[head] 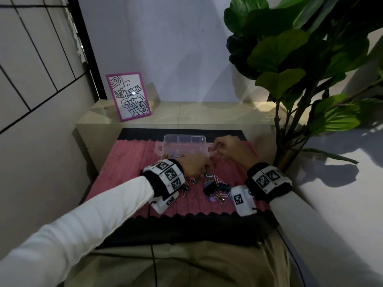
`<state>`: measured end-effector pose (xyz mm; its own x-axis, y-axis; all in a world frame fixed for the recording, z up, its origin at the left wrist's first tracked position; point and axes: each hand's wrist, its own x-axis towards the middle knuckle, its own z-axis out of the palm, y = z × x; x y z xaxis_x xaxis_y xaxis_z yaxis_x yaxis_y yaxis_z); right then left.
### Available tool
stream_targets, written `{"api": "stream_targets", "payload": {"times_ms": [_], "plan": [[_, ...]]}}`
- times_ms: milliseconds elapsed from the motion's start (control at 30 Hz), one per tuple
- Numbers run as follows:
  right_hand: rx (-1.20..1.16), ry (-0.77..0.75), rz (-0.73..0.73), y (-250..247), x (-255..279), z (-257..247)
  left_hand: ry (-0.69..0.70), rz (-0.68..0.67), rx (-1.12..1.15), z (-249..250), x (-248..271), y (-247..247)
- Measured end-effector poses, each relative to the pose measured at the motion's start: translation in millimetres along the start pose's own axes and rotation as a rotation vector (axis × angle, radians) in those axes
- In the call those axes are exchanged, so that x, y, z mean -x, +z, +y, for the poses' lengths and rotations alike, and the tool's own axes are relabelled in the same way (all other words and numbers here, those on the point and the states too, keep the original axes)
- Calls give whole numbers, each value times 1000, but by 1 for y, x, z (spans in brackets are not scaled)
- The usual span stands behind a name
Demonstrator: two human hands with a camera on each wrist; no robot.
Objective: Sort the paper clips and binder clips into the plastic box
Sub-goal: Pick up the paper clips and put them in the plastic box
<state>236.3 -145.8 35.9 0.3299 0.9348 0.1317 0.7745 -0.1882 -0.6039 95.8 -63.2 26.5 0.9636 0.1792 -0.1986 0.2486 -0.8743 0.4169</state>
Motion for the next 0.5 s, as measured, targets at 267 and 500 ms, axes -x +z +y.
{"api": "stream_targets", "payload": {"times_ms": [267,500], "plan": [[181,213,-410,8,38,29,-33,-56,-316,18,-31,32],[110,165,-381,26,42,22,11,-128,-467,23,-34,29]]}}
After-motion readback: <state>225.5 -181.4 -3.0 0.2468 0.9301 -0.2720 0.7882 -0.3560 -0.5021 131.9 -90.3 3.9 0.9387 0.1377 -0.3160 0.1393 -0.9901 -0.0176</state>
